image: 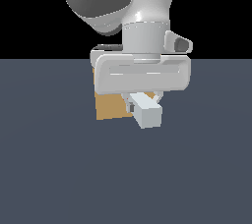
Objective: Insert the peg into the horizontal hole in a box.
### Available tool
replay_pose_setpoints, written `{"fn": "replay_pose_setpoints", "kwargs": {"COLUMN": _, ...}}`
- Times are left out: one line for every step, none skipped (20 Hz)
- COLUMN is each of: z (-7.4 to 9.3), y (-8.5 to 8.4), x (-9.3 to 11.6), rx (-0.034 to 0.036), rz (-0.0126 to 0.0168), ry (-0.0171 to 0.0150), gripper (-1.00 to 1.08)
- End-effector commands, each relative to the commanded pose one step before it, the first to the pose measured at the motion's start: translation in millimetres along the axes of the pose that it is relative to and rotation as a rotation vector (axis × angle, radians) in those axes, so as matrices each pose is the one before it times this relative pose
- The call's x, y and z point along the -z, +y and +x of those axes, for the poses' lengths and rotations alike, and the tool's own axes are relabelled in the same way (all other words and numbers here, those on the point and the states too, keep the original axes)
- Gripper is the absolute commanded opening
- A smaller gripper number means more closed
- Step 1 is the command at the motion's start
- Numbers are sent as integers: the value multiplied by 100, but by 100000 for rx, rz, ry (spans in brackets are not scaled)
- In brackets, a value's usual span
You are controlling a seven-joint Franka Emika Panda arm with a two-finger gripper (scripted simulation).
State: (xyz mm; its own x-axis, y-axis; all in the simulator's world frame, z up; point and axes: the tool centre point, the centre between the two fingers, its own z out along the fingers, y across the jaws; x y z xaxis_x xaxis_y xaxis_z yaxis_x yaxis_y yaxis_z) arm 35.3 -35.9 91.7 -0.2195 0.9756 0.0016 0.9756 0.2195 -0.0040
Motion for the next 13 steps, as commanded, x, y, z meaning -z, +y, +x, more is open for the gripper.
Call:
{"fn": "replay_pose_setpoints", "kwargs": {"z": 2189, "y": 104, "x": 220, "rx": 236, "rz": -424, "ry": -54, "gripper": -100}}
{"fn": "replay_pose_setpoints", "kwargs": {"z": 959, "y": -10, "x": 41, "rx": 8, "rz": -67, "ry": -15, "gripper": -100}}
{"fn": "replay_pose_setpoints", "kwargs": {"z": 897, "y": 0, "x": -3, "rx": 0, "rz": 0, "ry": 0, "gripper": -100}}
{"fn": "replay_pose_setpoints", "kwargs": {"z": 830, "y": 6, "x": -2, "rx": 0, "rz": 0, "ry": 0, "gripper": -100}}
{"fn": "replay_pose_setpoints", "kwargs": {"z": 749, "y": 5, "x": 42, "rx": 2, "rz": -67, "ry": -15, "gripper": -100}}
{"fn": "replay_pose_setpoints", "kwargs": {"z": 655, "y": 15, "x": -2, "rx": 0, "rz": 0, "ry": 0, "gripper": -100}}
{"fn": "replay_pose_setpoints", "kwargs": {"z": 565, "y": 17, "x": -1, "rx": 0, "rz": 0, "ry": 0, "gripper": -100}}
{"fn": "replay_pose_setpoints", "kwargs": {"z": 474, "y": 11, "x": 43, "rx": -6, "rz": -67, "ry": -14, "gripper": -100}}
{"fn": "replay_pose_setpoints", "kwargs": {"z": 389, "y": 18, "x": -1, "rx": 0, "rz": 0, "ry": 0, "gripper": -100}}
{"fn": "replay_pose_setpoints", "kwargs": {"z": 301, "y": 16, "x": 0, "rx": 0, "rz": 0, "ry": 0, "gripper": -100}}
{"fn": "replay_pose_setpoints", "kwargs": {"z": 215, "y": 12, "x": 0, "rx": 0, "rz": 0, "ry": 0, "gripper": -100}}
{"fn": "replay_pose_setpoints", "kwargs": {"z": 129, "y": 8, "x": 0, "rx": 0, "rz": 0, "ry": 0, "gripper": -100}}
{"fn": "replay_pose_setpoints", "kwargs": {"z": 43, "y": 3, "x": 0, "rx": 0, "rz": 0, "ry": 0, "gripper": -100}}
